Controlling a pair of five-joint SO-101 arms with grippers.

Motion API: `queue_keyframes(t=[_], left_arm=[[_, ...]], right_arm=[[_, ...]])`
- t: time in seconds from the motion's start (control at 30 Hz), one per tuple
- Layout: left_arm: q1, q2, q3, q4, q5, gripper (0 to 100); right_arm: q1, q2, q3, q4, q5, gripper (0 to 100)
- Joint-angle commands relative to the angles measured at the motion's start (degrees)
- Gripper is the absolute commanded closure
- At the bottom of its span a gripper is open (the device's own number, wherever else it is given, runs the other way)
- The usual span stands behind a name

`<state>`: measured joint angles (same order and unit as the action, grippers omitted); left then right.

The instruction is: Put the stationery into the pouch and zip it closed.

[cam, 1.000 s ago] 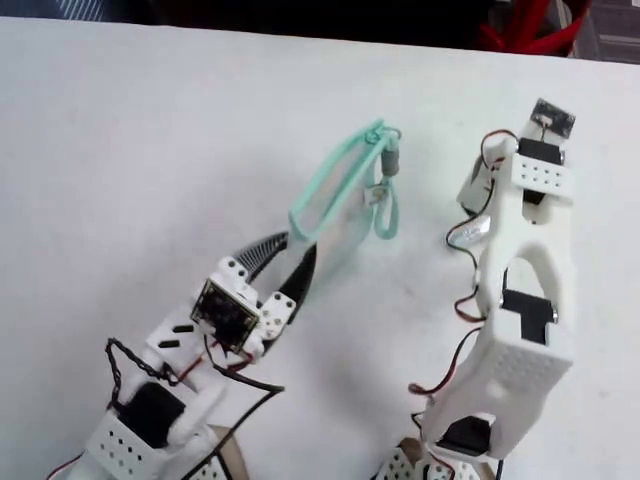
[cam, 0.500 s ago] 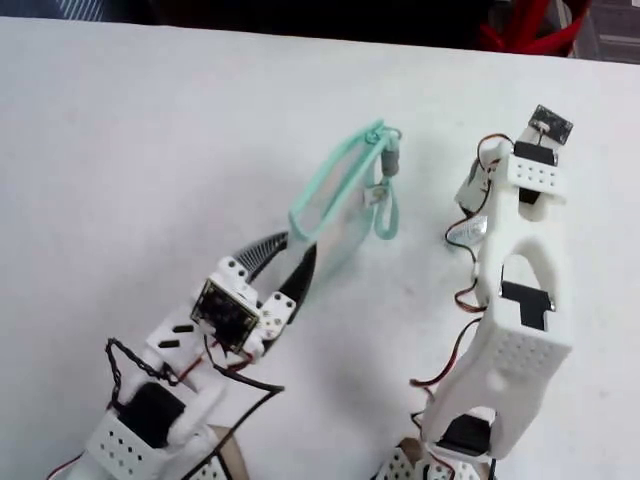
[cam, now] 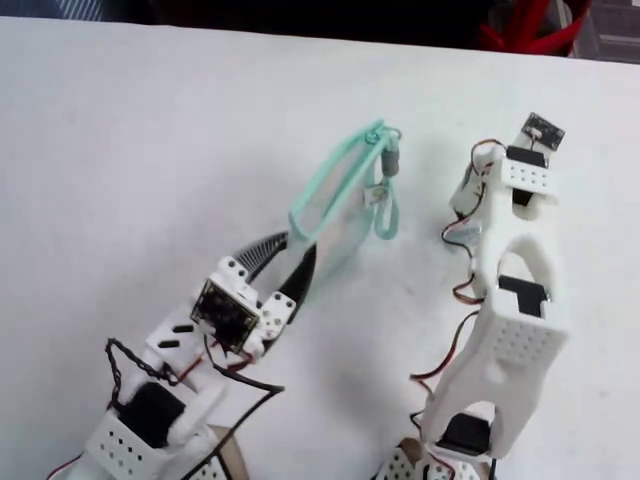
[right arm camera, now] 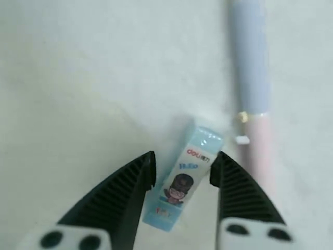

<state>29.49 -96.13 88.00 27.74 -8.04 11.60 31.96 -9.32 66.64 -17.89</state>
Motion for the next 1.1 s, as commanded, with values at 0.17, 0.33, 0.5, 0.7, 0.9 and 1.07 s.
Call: queue_keyframes(t=[0.17,0.33,0.5,0.7,0.9,1.07], left_arm=[[1.10,0.31,-0.44,0.09,-0.97,95],[1.10,0.31,-0.44,0.09,-0.97,95],[1.10,0.31,-0.44,0.09,-0.97,95],[1.10,0.31,-0.44,0.09,-0.97,95],[1.10,0.31,-0.44,0.09,-0.97,95],[1.10,0.31,-0.44,0.09,-0.97,95]], right_arm=[[0.13,1.01,-3.78,-1.27,-0.44,92.1],[1.27,0.92,-3.78,-1.27,-0.44,86.0],[1.36,1.01,-3.87,-1.54,-0.35,78.5],[1.80,1.10,-4.66,-4.53,-0.35,82.7],[1.80,3.38,-5.19,-7.16,-0.35,89.3],[1.71,6.64,-10.29,-3.82,3.16,98.1]])
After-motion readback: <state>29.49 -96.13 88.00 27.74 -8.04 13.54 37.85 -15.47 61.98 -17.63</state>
